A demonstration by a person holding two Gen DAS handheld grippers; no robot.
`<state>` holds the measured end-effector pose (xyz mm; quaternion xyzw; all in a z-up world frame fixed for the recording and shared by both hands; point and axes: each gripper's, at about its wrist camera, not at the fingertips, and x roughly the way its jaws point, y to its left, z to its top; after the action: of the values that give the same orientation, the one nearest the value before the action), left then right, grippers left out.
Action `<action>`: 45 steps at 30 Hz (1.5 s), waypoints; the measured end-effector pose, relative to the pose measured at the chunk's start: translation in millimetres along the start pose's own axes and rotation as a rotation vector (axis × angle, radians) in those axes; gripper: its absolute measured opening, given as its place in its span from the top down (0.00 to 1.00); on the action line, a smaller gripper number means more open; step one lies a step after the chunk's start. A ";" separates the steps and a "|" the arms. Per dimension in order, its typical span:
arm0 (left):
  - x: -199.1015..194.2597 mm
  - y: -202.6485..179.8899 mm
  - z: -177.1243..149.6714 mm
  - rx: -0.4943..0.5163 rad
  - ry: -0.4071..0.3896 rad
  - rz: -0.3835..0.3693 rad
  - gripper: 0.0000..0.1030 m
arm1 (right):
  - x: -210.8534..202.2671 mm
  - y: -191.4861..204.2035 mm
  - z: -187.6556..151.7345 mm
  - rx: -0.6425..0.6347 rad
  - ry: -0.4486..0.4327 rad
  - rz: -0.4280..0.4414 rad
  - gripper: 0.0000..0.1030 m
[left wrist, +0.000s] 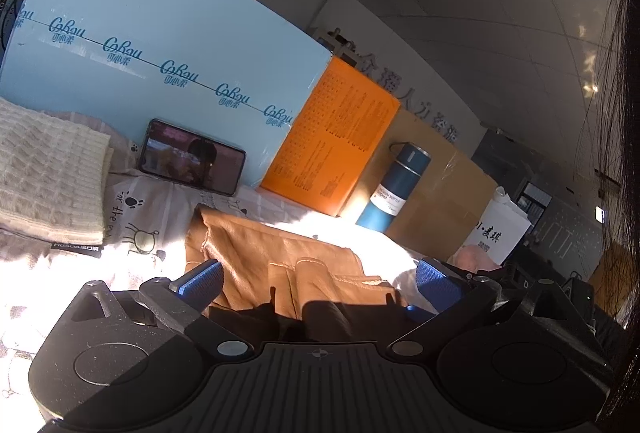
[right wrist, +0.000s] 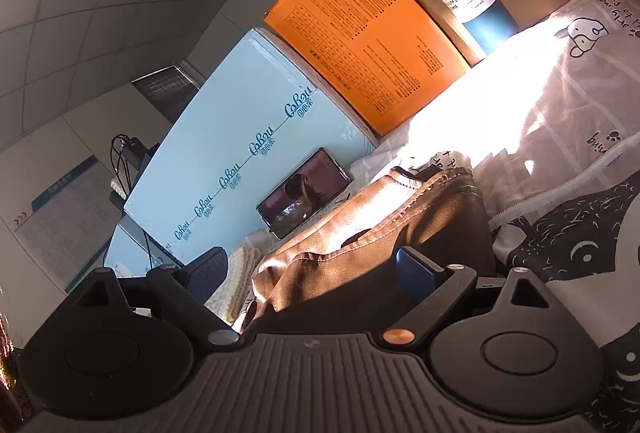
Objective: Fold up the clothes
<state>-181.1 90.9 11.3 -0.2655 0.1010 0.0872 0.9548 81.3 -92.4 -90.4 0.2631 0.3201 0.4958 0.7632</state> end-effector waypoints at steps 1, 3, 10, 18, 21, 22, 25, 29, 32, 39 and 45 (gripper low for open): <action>-0.3 0.0 0.1 0.001 -0.001 -0.001 0.00 | 0.2 -0.2 0.1 0.000 0.000 0.000 0.11; -1.0 -0.2 0.1 0.003 -0.005 -0.004 0.00 | 0.4 -0.8 0.5 0.002 0.000 -0.001 0.11; -2.6 -0.2 0.8 -0.005 -0.009 -0.012 0.00 | 0.3 -1.6 0.8 0.005 0.002 -0.005 0.11; -2.4 1.0 0.8 -0.017 -0.006 -0.015 0.00 | 0.7 -1.8 0.5 0.003 0.005 -0.008 0.11; -1.9 1.0 0.7 -0.016 -0.004 -0.019 0.00 | 0.8 -1.7 0.4 0.003 0.005 -0.008 0.11; -1.9 0.9 0.7 -0.016 -0.005 -0.018 0.00 | 0.9 -1.7 0.5 0.003 0.005 -0.008 0.11; -2.0 0.8 0.7 -0.016 -0.007 -0.016 0.00 | 1.1 -1.6 0.7 0.003 0.006 -0.009 0.11; -1.5 2.7 0.7 -0.026 -0.005 -0.009 0.00 | 1.2 -1.6 0.7 0.003 0.006 -0.009 0.11; -0.8 4.9 0.6 -0.038 -0.003 -0.002 0.00 | 1.1 -1.6 0.7 0.003 0.006 -0.007 0.11; 10.0 12.5 -3.6 -0.022 0.023 0.006 0.00 | -0.3 -3.3 0.7 0.012 0.010 0.015 0.11; 20.6 15.0 -6.5 -0.037 0.030 0.038 0.00 | 1.0 -4.2 -0.2 0.010 0.016 -0.005 0.11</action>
<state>-165.5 102.5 -6.5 -0.2824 0.1188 0.1031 0.9463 84.0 -93.0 -93.8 0.2621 0.3294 0.4942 0.7606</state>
